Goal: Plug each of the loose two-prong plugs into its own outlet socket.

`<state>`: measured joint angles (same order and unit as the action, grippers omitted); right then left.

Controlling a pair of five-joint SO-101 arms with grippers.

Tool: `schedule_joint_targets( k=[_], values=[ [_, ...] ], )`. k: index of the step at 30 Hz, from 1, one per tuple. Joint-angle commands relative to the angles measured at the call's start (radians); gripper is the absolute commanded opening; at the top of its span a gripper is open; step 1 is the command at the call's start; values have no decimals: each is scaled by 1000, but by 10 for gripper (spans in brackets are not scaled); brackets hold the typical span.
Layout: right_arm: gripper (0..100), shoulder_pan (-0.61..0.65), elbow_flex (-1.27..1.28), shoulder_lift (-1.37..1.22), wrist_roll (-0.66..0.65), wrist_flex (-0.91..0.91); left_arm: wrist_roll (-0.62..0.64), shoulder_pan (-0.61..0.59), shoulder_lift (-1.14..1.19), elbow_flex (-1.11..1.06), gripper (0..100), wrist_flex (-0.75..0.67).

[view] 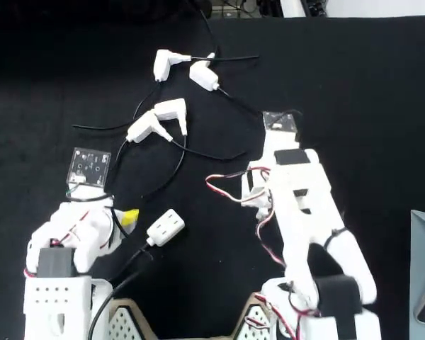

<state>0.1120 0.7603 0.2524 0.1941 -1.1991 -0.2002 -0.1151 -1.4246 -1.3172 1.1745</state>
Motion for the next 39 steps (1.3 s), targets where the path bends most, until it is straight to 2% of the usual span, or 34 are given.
schedule_joint_targets(
  k=[1,9,16,20,32,36,39],
  values=[
    [159,-15,-64,-76,54,9,8,-7,-46,-10,305,-14],
    [157,-18,-156,-239,91,9,5,-8,-72,-38,305,-12],
    [11,-49,-197,-255,92,31,5,-8,-72,-44,305,-12],
    [12,-91,-193,-255,84,57,3,-8,-72,-53,305,-14],
    [13,-87,-194,-257,83,21,3,-8,-72,-53,305,-12],
    [75,-87,-191,-257,83,12,3,-8,-72,-53,305,-12],
    [81,-87,-191,-257,83,12,3,-8,-72,-53,305,-12]
  ],
)
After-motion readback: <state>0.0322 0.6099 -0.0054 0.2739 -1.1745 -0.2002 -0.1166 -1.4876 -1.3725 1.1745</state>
